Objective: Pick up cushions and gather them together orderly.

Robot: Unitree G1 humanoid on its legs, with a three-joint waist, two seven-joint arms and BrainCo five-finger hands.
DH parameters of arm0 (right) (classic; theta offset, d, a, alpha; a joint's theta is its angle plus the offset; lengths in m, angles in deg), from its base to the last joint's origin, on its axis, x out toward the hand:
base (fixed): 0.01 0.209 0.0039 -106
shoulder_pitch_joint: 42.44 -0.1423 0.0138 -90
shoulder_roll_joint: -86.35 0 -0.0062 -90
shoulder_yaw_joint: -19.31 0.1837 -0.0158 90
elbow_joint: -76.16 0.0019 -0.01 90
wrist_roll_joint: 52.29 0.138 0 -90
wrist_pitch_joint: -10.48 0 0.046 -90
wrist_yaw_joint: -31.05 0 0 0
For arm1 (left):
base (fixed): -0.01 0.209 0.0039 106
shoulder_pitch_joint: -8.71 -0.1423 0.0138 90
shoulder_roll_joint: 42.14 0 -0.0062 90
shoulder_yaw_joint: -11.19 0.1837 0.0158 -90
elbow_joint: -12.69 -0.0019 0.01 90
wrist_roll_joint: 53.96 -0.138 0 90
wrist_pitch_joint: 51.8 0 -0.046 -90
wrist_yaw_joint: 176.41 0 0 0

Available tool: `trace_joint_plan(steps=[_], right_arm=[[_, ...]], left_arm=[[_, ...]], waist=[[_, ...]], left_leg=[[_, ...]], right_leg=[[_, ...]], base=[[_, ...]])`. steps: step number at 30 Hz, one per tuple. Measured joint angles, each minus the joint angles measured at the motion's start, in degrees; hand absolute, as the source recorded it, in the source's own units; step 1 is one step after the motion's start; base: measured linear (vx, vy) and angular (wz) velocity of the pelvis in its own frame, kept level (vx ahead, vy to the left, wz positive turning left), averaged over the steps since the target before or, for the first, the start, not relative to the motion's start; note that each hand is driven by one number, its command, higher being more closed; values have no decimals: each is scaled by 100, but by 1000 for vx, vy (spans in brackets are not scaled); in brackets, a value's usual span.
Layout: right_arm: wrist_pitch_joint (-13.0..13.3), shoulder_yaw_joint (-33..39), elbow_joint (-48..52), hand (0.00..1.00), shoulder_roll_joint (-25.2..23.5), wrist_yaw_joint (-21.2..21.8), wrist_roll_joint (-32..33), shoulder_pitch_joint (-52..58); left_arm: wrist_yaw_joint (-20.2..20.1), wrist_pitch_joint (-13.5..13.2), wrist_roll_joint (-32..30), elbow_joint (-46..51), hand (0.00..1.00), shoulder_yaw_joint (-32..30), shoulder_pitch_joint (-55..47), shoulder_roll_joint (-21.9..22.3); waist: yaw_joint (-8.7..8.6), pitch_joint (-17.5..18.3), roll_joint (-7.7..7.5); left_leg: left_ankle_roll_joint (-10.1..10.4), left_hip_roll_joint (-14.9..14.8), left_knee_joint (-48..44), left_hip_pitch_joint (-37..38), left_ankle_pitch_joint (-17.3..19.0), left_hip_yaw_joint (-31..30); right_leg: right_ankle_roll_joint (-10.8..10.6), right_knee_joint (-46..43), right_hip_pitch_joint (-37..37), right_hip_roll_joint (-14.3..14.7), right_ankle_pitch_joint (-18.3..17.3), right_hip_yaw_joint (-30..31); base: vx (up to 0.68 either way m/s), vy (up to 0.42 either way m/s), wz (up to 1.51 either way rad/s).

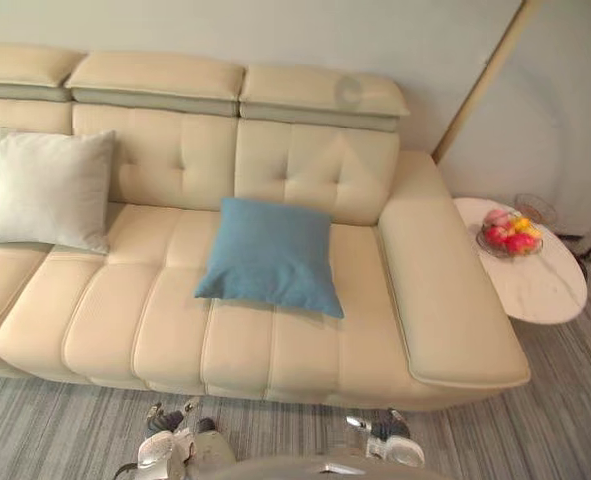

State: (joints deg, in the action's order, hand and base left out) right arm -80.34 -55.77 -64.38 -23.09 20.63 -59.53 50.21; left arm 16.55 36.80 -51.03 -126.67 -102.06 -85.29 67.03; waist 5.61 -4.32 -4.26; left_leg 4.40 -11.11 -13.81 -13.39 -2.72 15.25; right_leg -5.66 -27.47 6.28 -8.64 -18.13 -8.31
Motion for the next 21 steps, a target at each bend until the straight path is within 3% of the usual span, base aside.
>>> trace_joint_plan(steps=[1, 2, 4, 6, 7, 9, 10, 12, 15, 16, 21], right_arm=[[-8, -55, 22, 0, 12, -18, -1, -117], [-18, -56, 22, 0, 29, -34, 0, -115], [-47, -111, 60, 0, 81, -81, 9, -5], [-61, -147, 64, 0, 176, -105, 8, -53], [-63, -138, 56, 0, 152, -124, 16, -62], [-62, -130, 49, 0, 181, -166, 19, -53], [-62, -124, 63, 0, 179, -217, 31, -11], [-64, -106, 62, 0, 166, -228, 38, 1], [-63, 25, 28, 0, -2, -211, 76, 84], [-68, 105, 11, 0, -5, -181, 85, 119], [-76, 375, -2, 0, -34, -88, 134, 191]], left_arm=[[67, 9, 65, -46, 0, 94, 11, 46], [86, 4, 93, -27, 0, 146, -14, 144], [162, 4, 143, -51, 0, 341, -101, 205], [174, 5, 133, -74, 0, 417, -176, 201], [171, 3, 124, -62, 0, 413, -158, 176], [168, 3, 122, -86, 0, 404, -158, 136], [164, 3, 75, -94, 0, 399, -149, 134], [132, 7, -37, -157, 0, 309, -119, 110], [110, 4, -84, -148, 0, 295, -134, -52], [111, 5, -85, -151, 0, 292, -133, -70], [43, 14, -97, -362, 0, 294, -126, -168]], waist=[[22, -47, 276], [25, -76, 379], [7, -76, 565], [-64, -58, 612], [-55, -90, 551], [-73, -111, 510], [-104, -112, 504], [-139, -153, 531], [-185, -57, 230], [-188, -27, 189], [-238, 66, 96]], left_leg=[[28, -178, 78, -75, -104, -45], [36, -227, 344, -22, -222, -53], [26, -248, 628, 58, -462, 12], [102, -253, 822, 45, -373, 89], [36, -246, 716, -17, -215, 165], [-123, -203, -326, -145, 34, 69], [-136, -153, -819, -142, 622, -7], [-85, -101, -1110, -123, 1024, -90], [-172, 253, -543, 57, 967, 139], [-175, 302, -453, 112, 967, 204], [-174, 558, -73, 381, 966, 207]], right_leg=[[78, 391, -74, 204, 188, -74], [124, 539, -55, 319, 279, -66], [116, 511, -6, 381, 353, -120], [167, 633, 63, 372, 526, -167], [241, 828, 72, 290, 661, -152], [189, 930, 130, 183, 838, -107], [109, 923, 181, 137, 889, -29], [-6, 932, 188, 109, 972, 118], [38, 1271, 153, -134, 1182, 168], [139, 1431, 92, -156, 1266, 161], [171, 1822, -89, -225, 1401, 320]], base=[[-317, -92, -29], [-264, -41, -12], [-201, -49, 5], [-162, -3, 3], [-128, 47, -9], [-80, 92, -21], [-66, 140, -22], [-102, 229, -25], [-67, 177, -8], [-18, 136, -12], [8, 60, -15]])
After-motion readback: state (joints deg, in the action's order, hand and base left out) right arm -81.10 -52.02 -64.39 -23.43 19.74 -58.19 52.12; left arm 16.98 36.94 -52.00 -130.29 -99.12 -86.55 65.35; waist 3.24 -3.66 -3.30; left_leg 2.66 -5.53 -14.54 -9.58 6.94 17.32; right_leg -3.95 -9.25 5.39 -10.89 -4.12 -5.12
